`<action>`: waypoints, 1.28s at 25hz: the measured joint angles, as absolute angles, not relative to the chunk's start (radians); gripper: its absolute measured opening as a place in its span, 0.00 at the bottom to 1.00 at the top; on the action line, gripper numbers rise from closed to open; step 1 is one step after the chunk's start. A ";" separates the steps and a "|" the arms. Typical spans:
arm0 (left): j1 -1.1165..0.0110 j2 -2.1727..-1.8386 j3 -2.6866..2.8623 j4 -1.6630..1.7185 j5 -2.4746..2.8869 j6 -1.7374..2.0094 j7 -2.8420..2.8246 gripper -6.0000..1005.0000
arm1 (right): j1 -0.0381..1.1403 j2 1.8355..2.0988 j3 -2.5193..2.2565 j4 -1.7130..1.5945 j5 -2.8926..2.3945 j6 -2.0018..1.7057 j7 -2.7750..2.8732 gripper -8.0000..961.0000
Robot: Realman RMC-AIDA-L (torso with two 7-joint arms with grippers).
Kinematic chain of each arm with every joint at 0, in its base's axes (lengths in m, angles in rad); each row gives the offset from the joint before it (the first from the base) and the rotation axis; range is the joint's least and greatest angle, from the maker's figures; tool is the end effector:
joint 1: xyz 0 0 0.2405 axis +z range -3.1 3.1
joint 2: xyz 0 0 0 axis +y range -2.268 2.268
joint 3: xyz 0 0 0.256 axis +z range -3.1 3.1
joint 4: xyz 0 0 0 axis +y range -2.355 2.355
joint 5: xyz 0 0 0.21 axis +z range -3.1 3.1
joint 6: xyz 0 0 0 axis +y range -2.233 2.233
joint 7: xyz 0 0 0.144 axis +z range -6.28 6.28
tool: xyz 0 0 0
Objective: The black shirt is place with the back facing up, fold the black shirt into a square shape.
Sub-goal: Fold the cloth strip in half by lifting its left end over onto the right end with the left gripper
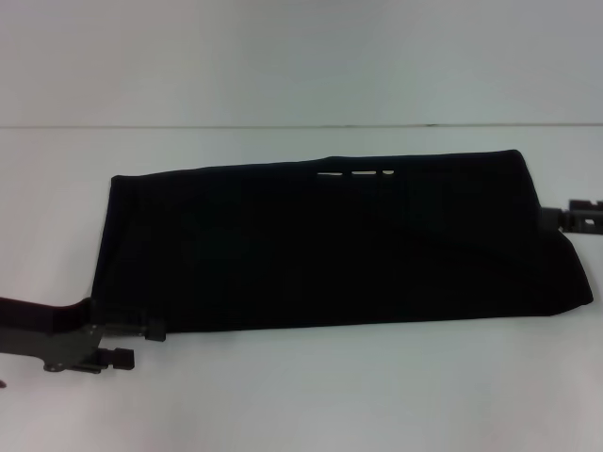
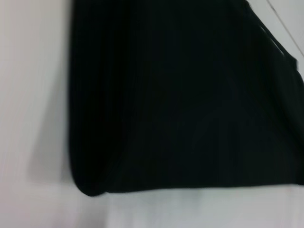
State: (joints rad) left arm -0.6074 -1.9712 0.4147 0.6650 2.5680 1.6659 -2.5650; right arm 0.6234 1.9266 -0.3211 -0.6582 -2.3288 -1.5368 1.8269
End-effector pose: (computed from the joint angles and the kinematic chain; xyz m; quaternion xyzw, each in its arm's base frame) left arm -0.3176 0.3204 0.0449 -0.6666 -0.7375 -0.0984 0.0460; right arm 0.3075 0.3639 0.0874 -0.8540 0.4340 0.2029 0.2028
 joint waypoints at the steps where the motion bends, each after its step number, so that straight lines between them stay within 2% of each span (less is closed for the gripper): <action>1: -0.608 -1.971 0.415 0.659 2.568 1.649 -2.585 0.71 | 0.633 1.927 -0.322 -0.658 -2.329 -1.534 1.826 0.90; 4: -0.607 -1.969 0.406 0.643 2.568 1.604 -2.634 0.71 | 0.657 1.929 -0.322 -0.658 -2.328 -1.523 1.822 0.98; 10: -0.601 -1.968 0.400 0.640 2.568 1.550 -2.704 0.71 | 0.681 1.939 -0.327 -0.658 -2.328 -1.488 1.797 0.98; 32: -0.595 -1.968 0.394 0.636 2.594 1.485 -2.756 0.71 | 0.669 1.940 -0.324 -0.660 -2.312 -1.472 1.786 0.98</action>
State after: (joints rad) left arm -0.5954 -1.9680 0.3940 0.6359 2.5937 1.4851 -2.7556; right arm 0.6688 1.9396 -0.3236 -0.6596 -2.3115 -1.4723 1.7857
